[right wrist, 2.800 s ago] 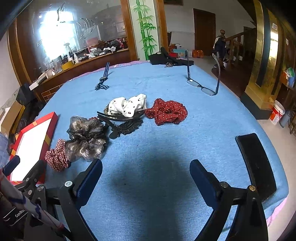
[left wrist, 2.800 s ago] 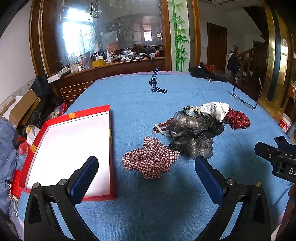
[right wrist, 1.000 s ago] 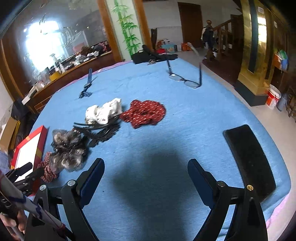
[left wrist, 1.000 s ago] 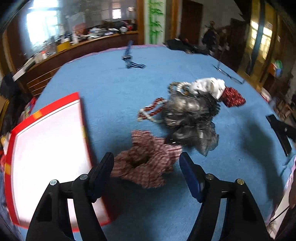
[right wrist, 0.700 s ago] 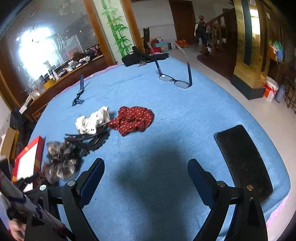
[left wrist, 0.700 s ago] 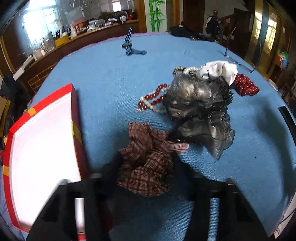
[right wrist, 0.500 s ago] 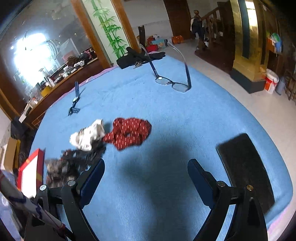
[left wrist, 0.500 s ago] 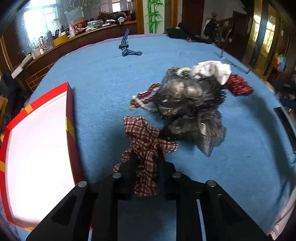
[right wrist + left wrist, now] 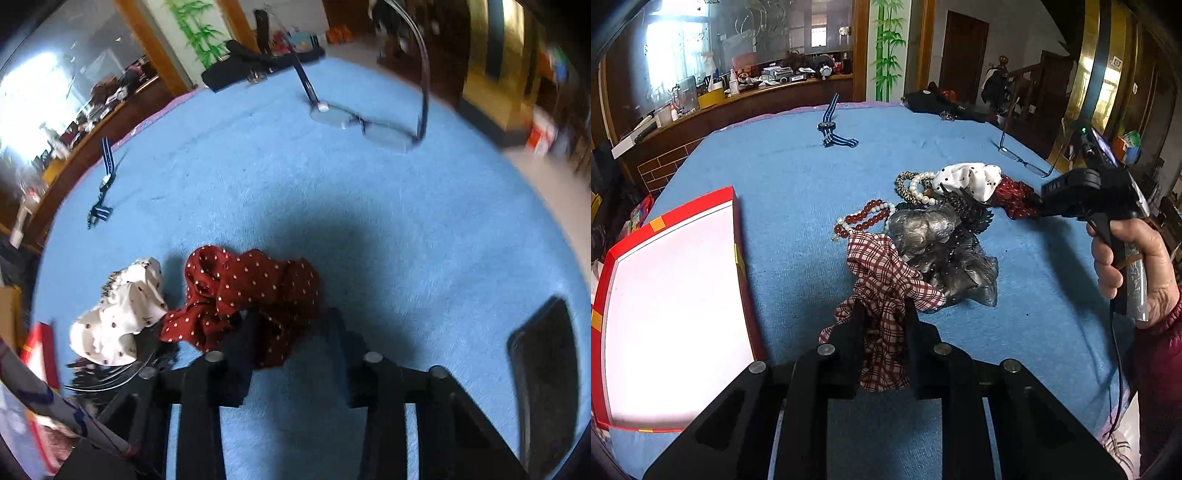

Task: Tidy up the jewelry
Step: 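Grasp the plaid scrunchie with the left tool while the right tool grasps the red polka-dot scrunchie, then carry both scrunchies into the red box and open both tools, then grasp the grey sheer scrunchie with the left tool while the right tool grasps the white polka-dot scrunchie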

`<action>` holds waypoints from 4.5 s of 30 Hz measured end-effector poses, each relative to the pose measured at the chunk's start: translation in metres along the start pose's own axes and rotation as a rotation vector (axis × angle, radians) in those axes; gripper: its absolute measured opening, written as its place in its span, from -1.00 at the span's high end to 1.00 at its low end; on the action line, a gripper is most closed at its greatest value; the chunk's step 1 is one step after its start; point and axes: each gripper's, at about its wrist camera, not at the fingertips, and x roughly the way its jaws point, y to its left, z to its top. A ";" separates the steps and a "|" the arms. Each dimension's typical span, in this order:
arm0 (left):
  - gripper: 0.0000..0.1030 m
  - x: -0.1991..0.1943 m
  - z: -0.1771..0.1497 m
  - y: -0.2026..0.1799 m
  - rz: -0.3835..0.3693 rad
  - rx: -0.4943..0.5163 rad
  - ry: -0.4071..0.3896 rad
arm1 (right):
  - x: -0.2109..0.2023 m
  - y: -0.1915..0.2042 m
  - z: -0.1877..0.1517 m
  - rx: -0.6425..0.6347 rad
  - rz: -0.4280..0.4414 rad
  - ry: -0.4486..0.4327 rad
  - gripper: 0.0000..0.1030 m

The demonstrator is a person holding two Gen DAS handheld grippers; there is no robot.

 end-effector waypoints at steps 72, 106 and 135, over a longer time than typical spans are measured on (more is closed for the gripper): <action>0.64 0.003 0.014 0.331 0.236 -0.424 0.028 | -0.002 0.440 -0.105 -0.549 0.482 0.092 0.89; 0.16 -0.054 0.024 0.221 0.132 -0.319 -0.113 | -0.058 0.315 -0.102 -0.451 0.469 0.028 0.52; -0.20 0.072 0.049 -0.011 -0.178 -0.022 0.148 | -0.097 0.041 -0.067 -0.027 0.402 -0.057 0.34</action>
